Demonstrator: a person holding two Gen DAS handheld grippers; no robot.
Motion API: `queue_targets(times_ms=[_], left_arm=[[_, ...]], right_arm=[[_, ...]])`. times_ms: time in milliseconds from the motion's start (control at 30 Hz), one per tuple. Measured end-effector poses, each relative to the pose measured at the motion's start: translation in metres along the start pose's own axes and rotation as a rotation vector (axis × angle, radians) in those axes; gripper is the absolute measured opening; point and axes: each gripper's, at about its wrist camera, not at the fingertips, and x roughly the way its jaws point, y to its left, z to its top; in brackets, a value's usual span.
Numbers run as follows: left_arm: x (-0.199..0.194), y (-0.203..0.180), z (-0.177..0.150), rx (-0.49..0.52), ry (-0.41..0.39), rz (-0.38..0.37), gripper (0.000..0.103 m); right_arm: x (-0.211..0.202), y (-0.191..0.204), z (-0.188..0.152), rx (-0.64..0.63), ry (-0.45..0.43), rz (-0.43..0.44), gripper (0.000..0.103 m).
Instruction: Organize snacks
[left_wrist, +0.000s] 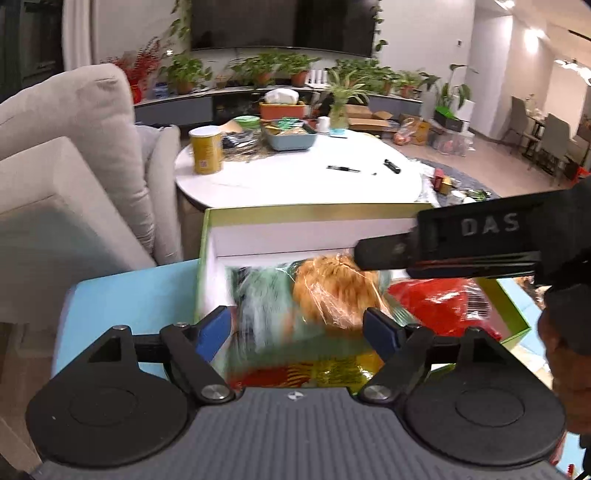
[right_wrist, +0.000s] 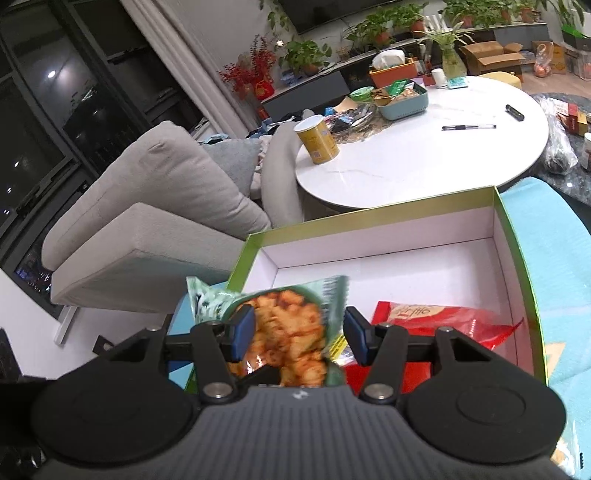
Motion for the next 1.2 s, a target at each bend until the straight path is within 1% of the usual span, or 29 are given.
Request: queue_targets(times_ms=[67, 200, 300, 433, 733, 867, 1033, 1200], left_arm=[[-0.006, 0.0, -0.001, 0.0, -0.013, 0.012, 0.081], [-0.018, -0.003, 0.002, 0.0, -0.028, 0.017, 0.081], [-0.03, -0.008, 0.006, 0.015, -0.055, 0.018, 0.082], [-0.053, -0.016, 0.007, 0.027, -0.098, 0.015, 0.084], [-0.103, -0.026, 0.006, 0.036, -0.153, 0.006, 0.085], [-0.12, -0.03, -0.003, 0.027, -0.158, 0.011, 0.086], [-0.137, -0.035, -0.024, 0.008, -0.151, 0.02, 0.087], [-0.143, -0.038, -0.049, -0.023, -0.121, 0.017, 0.087]], right_arm=[[-0.006, 0.0, -0.001, -0.008, -0.011, -0.006, 0.063], [-0.021, 0.002, -0.001, 0.004, -0.027, 0.0, 0.063], [-0.036, 0.008, -0.001, -0.006, -0.041, 0.013, 0.064], [-0.06, 0.016, -0.002, -0.007, -0.059, 0.038, 0.067], [-0.107, 0.03, -0.01, -0.03, -0.096, 0.059, 0.069], [-0.126, 0.03, -0.023, -0.048, -0.1, 0.054, 0.07], [-0.145, 0.017, -0.043, -0.045, -0.097, 0.045, 0.074], [-0.147, -0.002, -0.065, -0.032, -0.065, 0.004, 0.074]])
